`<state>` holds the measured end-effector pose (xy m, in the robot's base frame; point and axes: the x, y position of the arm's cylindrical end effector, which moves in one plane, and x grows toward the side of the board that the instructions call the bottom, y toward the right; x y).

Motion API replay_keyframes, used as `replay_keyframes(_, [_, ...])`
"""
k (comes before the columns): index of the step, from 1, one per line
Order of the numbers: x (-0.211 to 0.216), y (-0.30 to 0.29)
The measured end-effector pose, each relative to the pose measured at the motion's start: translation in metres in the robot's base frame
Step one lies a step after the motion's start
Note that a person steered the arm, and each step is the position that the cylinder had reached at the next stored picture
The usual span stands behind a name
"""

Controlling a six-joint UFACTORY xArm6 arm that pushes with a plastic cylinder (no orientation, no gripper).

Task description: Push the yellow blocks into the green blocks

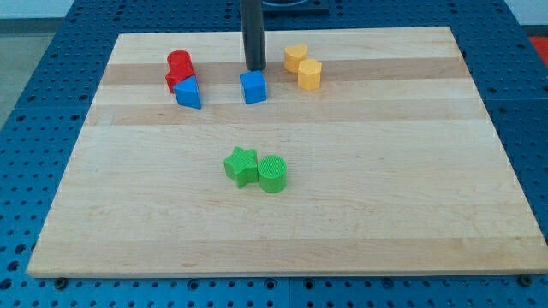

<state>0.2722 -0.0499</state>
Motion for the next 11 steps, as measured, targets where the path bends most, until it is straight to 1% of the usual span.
replay_keyframes(1, [-0.027,0.01])
replay_keyframes(2, [-0.028,0.053])
replay_keyframes(4, [0.055,0.096])
replay_keyframes(5, [0.063,0.098])
replay_keyframes(6, [0.063,0.096])
replay_keyframes(7, [0.1,0.097])
replay_keyframes(8, [0.119,0.097])
replay_keyframes(9, [0.094,0.098])
replay_keyframes(10, [0.076,0.117])
replay_keyframes(11, [0.107,0.143])
